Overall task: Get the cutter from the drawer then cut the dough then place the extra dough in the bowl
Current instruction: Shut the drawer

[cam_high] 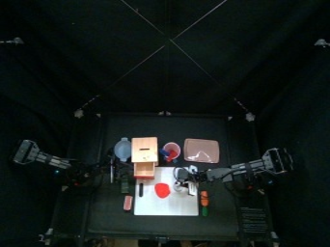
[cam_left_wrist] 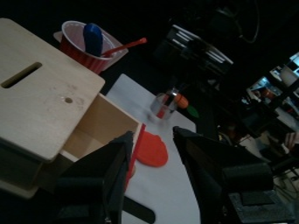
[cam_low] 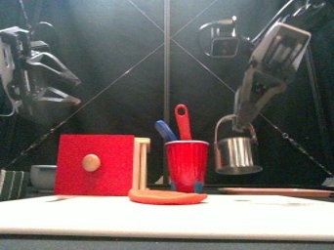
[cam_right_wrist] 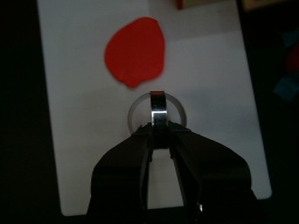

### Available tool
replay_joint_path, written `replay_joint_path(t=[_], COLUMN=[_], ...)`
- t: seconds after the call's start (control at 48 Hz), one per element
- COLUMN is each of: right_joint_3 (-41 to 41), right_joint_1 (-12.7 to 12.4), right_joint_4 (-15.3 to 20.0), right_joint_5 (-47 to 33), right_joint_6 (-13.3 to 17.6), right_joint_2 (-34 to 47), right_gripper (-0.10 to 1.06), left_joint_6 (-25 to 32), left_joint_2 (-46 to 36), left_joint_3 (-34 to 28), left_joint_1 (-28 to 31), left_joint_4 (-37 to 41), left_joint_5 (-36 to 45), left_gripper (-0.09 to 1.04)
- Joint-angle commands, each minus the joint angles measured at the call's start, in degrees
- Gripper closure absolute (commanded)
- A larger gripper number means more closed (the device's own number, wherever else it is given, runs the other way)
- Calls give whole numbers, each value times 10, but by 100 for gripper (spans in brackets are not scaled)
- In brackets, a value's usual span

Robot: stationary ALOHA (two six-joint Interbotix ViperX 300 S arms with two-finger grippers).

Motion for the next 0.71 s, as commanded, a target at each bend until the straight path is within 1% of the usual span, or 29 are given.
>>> replay_joint_path(t=[0.021, 0.146, 0.292, 0.458, 0.562, 0.708], right_joint_3=[11, 24, 34, 33, 25, 0], right_joint_1=[-19, -33, -39, -39, -39, -36], right_joint_4=[1, 3, 4, 1, -7, -28], right_joint_5=[-27, -51, -62, -63, -64, -69], right_joint_6=[-1, -1, -1, -3, -4, -6], right_joint_2=[-10, -9, -9, -15, -25, -25], right_gripper=[34, 31, 26, 21, 20, 21], left_joint_6=[2, 2, 2, 3, 2, -1], left_joint_2=[0, 0, 0, 0, 0, 0], left_joint_3=[-14, -15, -16, -18, -23, -40], left_joint_1=[15, 26, 33, 49, 68, 101], left_joint_4=[3, 4, 4, 3, 4, 0], left_joint_5=[-3, -3, -3, -3, -3, -3], left_gripper=[14, 13, 13, 13, 13, 14])
